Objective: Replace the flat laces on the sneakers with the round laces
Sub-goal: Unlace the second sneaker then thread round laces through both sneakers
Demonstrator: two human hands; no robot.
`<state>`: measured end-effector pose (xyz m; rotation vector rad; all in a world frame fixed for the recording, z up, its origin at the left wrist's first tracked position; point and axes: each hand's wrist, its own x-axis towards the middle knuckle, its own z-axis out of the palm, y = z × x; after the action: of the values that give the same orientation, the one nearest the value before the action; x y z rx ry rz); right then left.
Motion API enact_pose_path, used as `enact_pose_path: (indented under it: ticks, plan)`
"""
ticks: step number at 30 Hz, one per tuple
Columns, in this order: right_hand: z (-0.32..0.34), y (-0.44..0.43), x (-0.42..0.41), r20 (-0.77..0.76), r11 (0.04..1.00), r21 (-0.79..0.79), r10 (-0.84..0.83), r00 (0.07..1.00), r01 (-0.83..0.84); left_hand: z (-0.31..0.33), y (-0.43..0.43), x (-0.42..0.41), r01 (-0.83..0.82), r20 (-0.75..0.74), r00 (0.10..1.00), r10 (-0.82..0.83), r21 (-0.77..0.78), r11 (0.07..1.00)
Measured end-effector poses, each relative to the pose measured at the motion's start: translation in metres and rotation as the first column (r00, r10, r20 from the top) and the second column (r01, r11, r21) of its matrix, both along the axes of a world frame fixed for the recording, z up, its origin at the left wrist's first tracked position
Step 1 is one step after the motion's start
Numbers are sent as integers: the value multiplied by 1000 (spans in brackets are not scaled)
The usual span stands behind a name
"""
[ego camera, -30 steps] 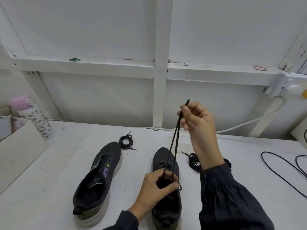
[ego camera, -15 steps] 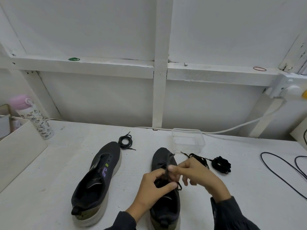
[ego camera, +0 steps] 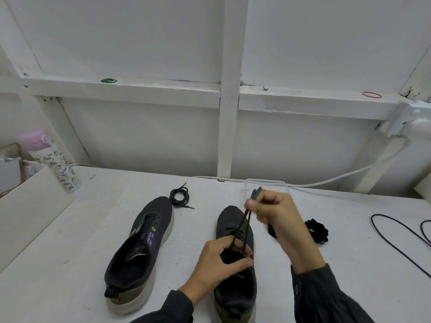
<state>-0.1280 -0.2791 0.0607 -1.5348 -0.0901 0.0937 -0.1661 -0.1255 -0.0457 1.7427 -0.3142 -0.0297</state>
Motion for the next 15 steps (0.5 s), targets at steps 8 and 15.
enact_pose_path:
  ticks: [8,15]
  plan:
    - [8,3,5,28,997,1,77,997,-77,0,-1,0,-65,100,993,64,3,998]
    - [12,9,1,35,997,53,51,998,-53,-9,2,4,-8,-98,995,7,-10,1000]
